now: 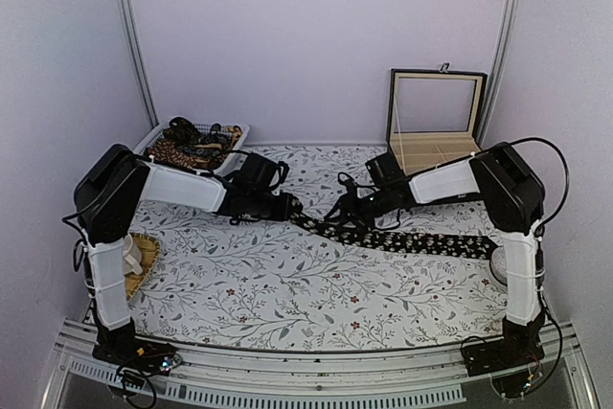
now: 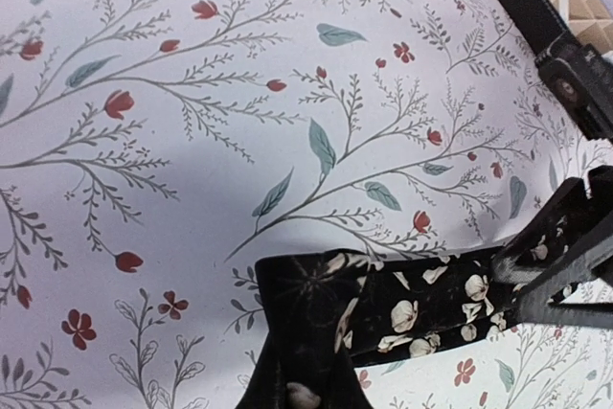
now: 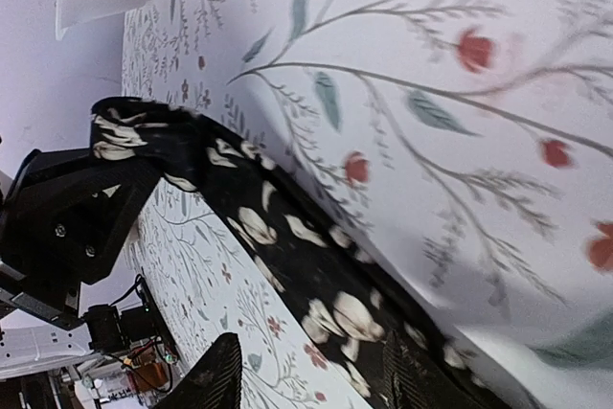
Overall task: Roll the ties
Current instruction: Roll the tie at the center of the board.
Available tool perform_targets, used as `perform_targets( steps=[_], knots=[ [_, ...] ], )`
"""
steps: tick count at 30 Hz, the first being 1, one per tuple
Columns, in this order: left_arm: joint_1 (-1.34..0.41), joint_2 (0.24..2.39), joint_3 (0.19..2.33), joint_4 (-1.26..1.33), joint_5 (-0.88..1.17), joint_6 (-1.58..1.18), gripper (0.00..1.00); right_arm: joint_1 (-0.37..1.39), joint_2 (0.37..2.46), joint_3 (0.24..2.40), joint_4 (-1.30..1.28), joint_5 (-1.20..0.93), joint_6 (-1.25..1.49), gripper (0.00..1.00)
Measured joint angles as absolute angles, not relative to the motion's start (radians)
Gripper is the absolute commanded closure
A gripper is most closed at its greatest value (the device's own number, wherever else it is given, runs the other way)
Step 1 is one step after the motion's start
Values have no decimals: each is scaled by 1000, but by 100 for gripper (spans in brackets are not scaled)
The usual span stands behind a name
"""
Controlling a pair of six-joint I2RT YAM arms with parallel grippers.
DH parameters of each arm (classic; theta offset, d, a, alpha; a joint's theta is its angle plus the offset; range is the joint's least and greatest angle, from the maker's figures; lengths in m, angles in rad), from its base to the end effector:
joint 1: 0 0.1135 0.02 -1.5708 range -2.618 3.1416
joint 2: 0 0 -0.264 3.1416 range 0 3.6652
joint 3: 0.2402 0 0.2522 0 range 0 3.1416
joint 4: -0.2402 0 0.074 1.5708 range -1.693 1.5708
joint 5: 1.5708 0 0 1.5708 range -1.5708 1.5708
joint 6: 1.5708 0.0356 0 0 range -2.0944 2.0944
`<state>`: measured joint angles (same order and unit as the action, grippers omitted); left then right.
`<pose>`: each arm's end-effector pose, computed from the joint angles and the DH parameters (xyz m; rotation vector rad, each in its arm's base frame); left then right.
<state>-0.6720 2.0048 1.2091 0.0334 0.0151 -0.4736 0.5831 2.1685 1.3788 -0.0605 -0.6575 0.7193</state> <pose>0.3319 -0.2647 0.1443 0.2463 2.3958 -0.5737 0.3645 0.2665 0.1232 -0.1592 2.6625 1.3219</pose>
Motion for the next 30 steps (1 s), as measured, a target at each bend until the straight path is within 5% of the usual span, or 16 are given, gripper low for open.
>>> perform_targets(
  steps=[11,30],
  knots=[
    [-775,2006,1333,-164,-189,-319,100,492,2022,1157,-35,-647,714,46],
    [-775,2014,1321,-233,-142,-304,100,476,2009,1125,-1,-619,694,45]
  ],
)
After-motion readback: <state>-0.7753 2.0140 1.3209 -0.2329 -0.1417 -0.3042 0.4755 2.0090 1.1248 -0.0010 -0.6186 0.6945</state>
